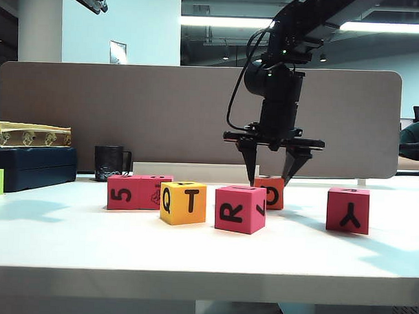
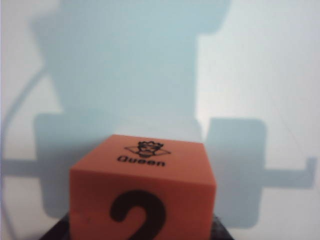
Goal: Select the appropriate blocks from the scattered letter blocks on the table and arrange them in a row to spell out "2024".
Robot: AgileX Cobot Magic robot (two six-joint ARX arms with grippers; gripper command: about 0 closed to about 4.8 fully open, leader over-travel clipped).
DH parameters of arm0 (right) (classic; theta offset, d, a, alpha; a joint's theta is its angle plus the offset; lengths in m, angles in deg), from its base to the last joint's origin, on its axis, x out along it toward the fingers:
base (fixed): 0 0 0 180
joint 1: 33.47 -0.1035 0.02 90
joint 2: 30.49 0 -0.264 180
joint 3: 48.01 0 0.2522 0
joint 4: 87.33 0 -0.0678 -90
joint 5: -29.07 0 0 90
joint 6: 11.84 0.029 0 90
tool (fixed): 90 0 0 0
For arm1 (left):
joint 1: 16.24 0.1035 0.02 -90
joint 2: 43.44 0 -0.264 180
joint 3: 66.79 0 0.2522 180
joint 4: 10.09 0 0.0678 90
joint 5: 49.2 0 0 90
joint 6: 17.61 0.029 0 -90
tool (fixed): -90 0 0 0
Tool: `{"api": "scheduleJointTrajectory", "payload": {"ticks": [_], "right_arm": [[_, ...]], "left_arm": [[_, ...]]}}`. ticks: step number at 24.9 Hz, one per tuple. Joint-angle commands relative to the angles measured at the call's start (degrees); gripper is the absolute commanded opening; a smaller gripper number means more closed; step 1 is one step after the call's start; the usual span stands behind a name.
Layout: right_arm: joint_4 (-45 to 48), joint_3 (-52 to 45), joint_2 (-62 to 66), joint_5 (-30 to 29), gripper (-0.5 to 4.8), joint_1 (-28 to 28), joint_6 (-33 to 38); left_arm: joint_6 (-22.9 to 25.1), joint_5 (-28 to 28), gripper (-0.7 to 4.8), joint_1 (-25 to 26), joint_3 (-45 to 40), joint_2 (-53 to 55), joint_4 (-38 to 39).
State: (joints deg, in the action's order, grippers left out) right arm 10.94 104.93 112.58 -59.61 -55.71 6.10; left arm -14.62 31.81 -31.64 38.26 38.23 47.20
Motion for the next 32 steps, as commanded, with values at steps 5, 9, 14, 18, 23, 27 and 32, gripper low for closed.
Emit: {"api": "scheduleJointTrajectory", "payload": {"ticks": [5, 9, 14, 18, 23, 27, 32], "right_arm": [[1.0, 0.2, -0.2, 0.1, 2.79, -0.1, 0.1], [1.2, 0.2, -0.2, -0.3, 2.60, -0.3, 0.1], [3.0, 0.3, -0.2, -6.8, 2.60, -0.4, 0.1], [3.6, 0.3, -0.2, -9.1, 2.61, -1.6, 0.1], [6.7, 0.3, -0.2, -12.2, 2.61, -3.7, 0.1], [8.7, 0.3, -0.2, -12.0, 2.61, -5.7, 0.1], [9.8, 0.3, -0.2, -12.0, 2.62, -6.8, 0.1]], "left_arm": [[0.0, -0.2, 0.53, 0.0, 0.2, -0.3, -0.9], [0.1, -0.2, 0.53, 0.0, 0.2, -0.3, -1.3], [0.0, -0.2, 0.53, 0.0, 0.2, -0.3, -1.7], [0.0, -0.2, 0.53, 0.0, 0.2, -0.3, -2.1], [0.0, -0.2, 0.53, 0.0, 0.2, -0.3, -2.1], [0.0, -0.2, 0.53, 0.0, 0.2, -0.3, -2.0], [0.0, -0.2, 0.53, 0.0, 0.2, -0.3, -1.9]]}}
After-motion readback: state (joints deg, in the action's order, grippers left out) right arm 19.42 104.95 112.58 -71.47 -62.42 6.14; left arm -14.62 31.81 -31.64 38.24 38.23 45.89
